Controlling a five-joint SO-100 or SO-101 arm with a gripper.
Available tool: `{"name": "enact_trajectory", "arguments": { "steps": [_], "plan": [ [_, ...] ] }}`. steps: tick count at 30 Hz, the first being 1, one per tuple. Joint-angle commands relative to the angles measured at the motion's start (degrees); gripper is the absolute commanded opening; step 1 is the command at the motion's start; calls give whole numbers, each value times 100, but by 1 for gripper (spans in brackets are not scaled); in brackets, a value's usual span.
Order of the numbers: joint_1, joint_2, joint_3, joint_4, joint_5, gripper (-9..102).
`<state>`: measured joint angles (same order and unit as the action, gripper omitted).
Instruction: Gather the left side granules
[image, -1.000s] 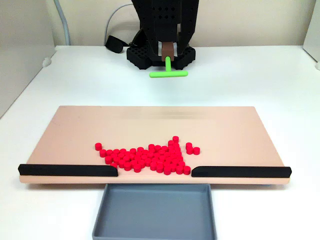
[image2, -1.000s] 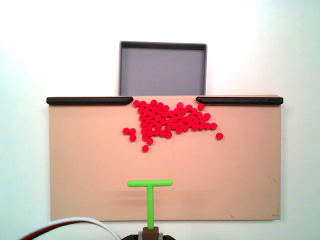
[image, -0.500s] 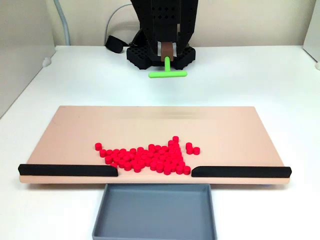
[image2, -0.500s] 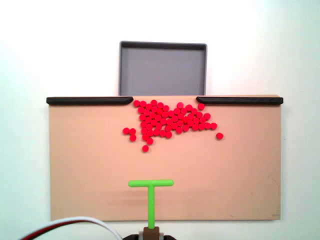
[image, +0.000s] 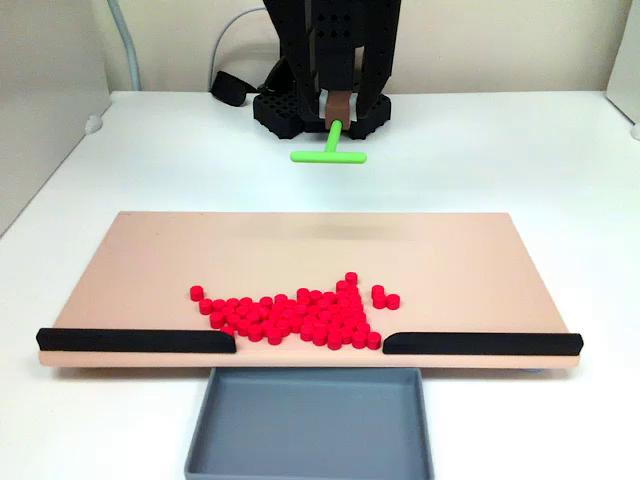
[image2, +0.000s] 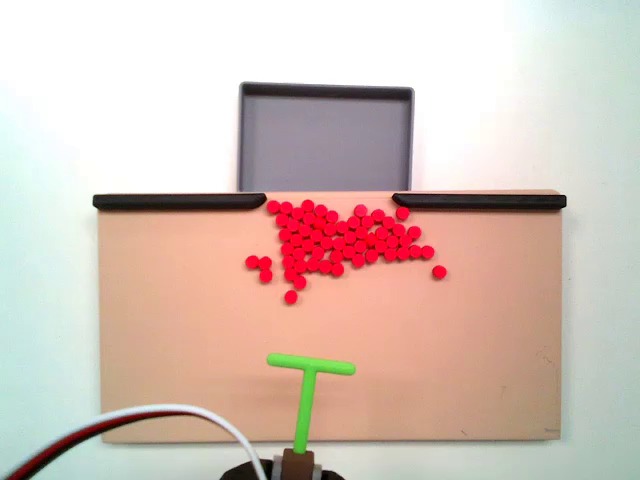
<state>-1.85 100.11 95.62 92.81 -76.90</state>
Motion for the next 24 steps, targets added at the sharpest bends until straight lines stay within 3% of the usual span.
{"name": "enact_trajectory", "arguments": {
  "steps": [1,9,24],
  "plan": [
    [-97,123,-132,18,193,0],
    [-483,62,-132,18,1107,0],
    [-1389,-747,-949,9,4245,0]
  ]
}}
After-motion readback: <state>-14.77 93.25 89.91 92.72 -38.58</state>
